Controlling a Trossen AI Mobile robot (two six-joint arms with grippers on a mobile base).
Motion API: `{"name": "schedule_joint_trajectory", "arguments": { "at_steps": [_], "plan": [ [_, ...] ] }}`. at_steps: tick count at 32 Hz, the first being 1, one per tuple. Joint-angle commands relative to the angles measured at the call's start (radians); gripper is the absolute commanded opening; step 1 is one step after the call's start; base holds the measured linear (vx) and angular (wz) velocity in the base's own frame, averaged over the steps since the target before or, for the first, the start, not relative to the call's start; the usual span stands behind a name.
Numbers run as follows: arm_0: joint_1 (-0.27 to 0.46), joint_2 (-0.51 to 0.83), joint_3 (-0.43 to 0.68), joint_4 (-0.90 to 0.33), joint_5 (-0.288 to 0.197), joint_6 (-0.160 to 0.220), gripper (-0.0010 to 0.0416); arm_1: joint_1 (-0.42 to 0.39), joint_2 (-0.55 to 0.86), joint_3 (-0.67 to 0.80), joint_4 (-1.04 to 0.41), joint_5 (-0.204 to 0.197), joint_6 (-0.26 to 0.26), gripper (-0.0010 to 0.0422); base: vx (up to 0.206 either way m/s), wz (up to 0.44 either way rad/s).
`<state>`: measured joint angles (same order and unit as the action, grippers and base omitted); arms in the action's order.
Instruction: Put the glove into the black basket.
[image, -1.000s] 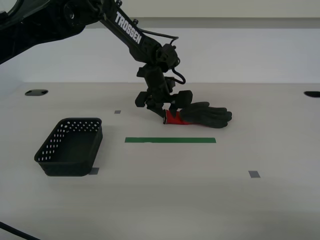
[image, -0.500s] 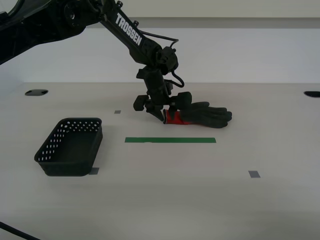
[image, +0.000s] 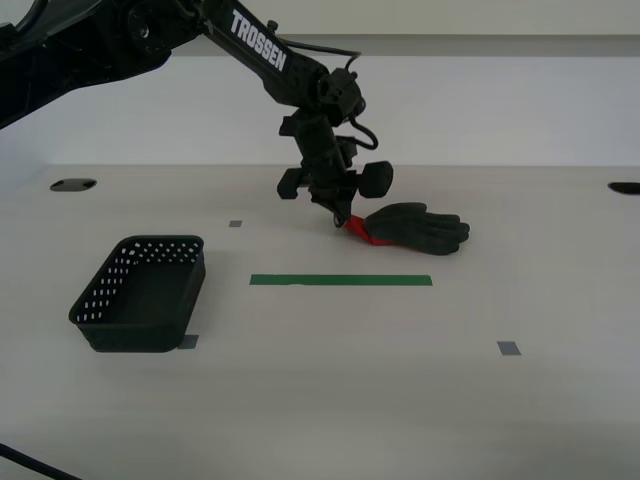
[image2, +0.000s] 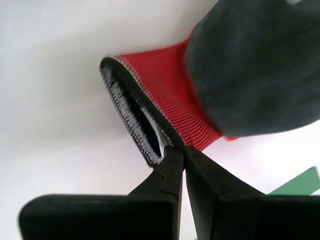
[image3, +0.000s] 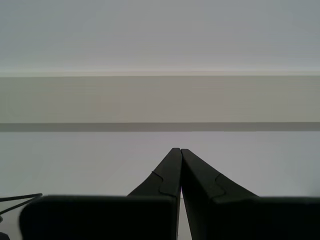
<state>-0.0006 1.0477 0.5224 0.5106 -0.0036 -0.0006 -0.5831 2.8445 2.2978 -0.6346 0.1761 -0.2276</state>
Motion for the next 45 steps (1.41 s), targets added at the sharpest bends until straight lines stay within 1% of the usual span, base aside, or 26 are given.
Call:
{"name": "schedule_joint_trajectory", "arguments": {
  "at_steps": [1, 2, 4, 5, 6, 8, 9, 10, 11, 14, 16, 17, 20, 22, 23, 25, 27, 30, 31, 34, 35, 36, 37, 39, 41, 45],
  "plan": [
    [0.001, 0.0, 0.001, 0.0, 0.0, 0.0, 0.0001, 0.0, -0.004, 0.066, -0.073, 0.0, 0.053, -0.0001, 0.0, 0.0],
    [0.001, 0.0, 0.001, -0.003, 0.0, 0.0, 0.0001, 0.0, -0.031, 0.049, -0.083, 0.005, 0.072, -0.0001, 0.0, 0.0],
    [0.0, 0.0, 0.001, -0.003, 0.0, 0.0, 0.0, 0.0, -0.043, 0.049, -0.102, 0.005, 0.09, -0.0001, 0.0, 0.0],
    [0.001, 0.0, 0.001, -0.006, 0.0, 0.0, 0.0001, 0.0, -0.055, 0.049, -0.122, 0.004, 0.118, -0.0001, 0.0, 0.0],
    [0.0, 0.0, 0.001, -0.016, 0.0, 0.0, 0.0001, 0.0, -0.08, 0.049, -0.155, 0.004, 0.161, -0.0001, 0.0, 0.0],
    [0.0, 0.0, 0.001, -0.027, 0.0, 0.0, 0.0001, 0.001, -0.101, 0.049, -0.176, 0.004, 0.176, -0.0001, 0.0, 0.0],
    [0.0, 0.0, 0.001, -0.026, 0.0, 0.0, 0.0, 0.005, -0.154, 0.049, -0.221, -0.003, 0.227, -0.0001, 0.0, 0.0],
    [0.0, 0.0, 0.001, -0.025, 0.0, 0.0, 0.0001, 0.006, -0.163, 0.049, -0.23, -0.003, 0.237, -0.0001, 0.0, 0.0],
    [0.0, 0.0, 0.001, -0.028, 0.0, 0.0, 0.0001, 0.007, -0.195, 0.049, -0.266, -0.006, 0.261, -0.0001, 0.0, 0.0],
    [0.001, 0.0, 0.001, -0.022, 0.0, 0.0, 0.0001, 0.011, -0.245, 0.048, -0.319, -0.011, 0.295, -0.0001, 0.0, 0.0],
    [0.001, 0.0, 0.001, -0.026, 0.0, 0.0, 0.0001, 0.014, -0.271, 0.048, -0.33, -0.01, 0.301, -0.0001, 0.0, 0.0],
    [0.0, 0.0, 0.001, -0.021, 0.0, 0.0, 0.0001, 0.017, -0.333, 0.048, -0.341, -0.011, 0.316, -0.0001, 0.0, 0.0],
    [0.0, 0.0, 0.001, -0.024, 0.0, 0.0, 0.0001, 0.021, -0.407, 0.048, -0.385, -0.01, 0.332, -0.0001, 0.0, 0.0],
    [0.0, 0.0, 0.001, -0.028, 0.0, 0.0, 0.0001, 0.023, -0.428, 0.048, -0.403, -0.011, 0.337, -0.0001, 0.0, 0.0],
    [0.001, 0.0, 0.001, -0.03, 0.0, 0.0, 0.0001, 0.029, -0.48, 0.048, -0.455, -0.01, 0.354, -0.0001, 0.0, 0.0],
    [0.001, 0.0, 0.001, -0.026, 0.0, 0.0, 0.0001, 0.032, -0.503, 0.048, -0.484, -0.01, 0.365, -0.0001, 0.0, 0.0],
    [0.001, 0.0, 0.001, -0.028, 0.001, 0.0, 0.0001, 0.037, -0.563, 0.048, -0.551, -0.011, 0.386, -0.0001, 0.0, 0.0],
    [0.001, 0.0, 0.001, -0.027, 0.001, 0.0, 0.0001, 0.043, -0.614, 0.042, -0.602, -0.011, 0.396, -0.0001, 0.0, 0.0],
    [0.001, 0.0, 0.001, -0.022, 0.001, 0.0, 0.0001, 0.051, -0.654, 0.041, -0.626, -0.011, 0.403, -0.0001, 0.0, 0.0],
    [0.0, 0.0, 0.001, -0.036, 0.001, 0.0, 0.0001, 0.065, -0.697, 0.041, -0.656, -0.015, 0.412, -0.0001, 0.0, 0.0],
    [0.001, 0.0, 0.001, -0.043, 0.001, 0.0, 0.0001, 0.074, -0.714, 0.04, -0.674, -0.027, 0.417, -0.0001, 0.0, 0.0],
    [0.001, 0.0, 0.001, -0.045, 0.001, 0.0, 0.0001, 0.091, -0.75, 0.039, -0.716, -0.063, 0.423, -0.0001, 0.0, 0.0],
    [0.001, 0.0, 0.001, -0.047, 0.001, 0.0, 0.0001, 0.102, -0.765, 0.039, -0.735, -0.075, 0.426, -0.0001, 0.0, 0.0],
    [0.001, 0.0, 0.001, -0.047, 0.001, 0.0, 0.0001, 0.13, -0.792, 0.039, -0.761, -0.089, 0.426, -0.0001, 0.0, 0.0],
    [0.002, 0.0, 0.001, -0.045, 0.001, 0.0, 0.0001, 0.165, -0.823, 0.032, -0.784, -0.09, 0.426, -0.0001, 0.0, 0.0],
    [0.001, 0.0, 0.001, -0.047, 0.001, 0.0, 0.0001, 0.207, -0.885, -0.037, -0.779, -0.095, 0.427, -0.0001, 0.0, 0.0]
  ]
}}
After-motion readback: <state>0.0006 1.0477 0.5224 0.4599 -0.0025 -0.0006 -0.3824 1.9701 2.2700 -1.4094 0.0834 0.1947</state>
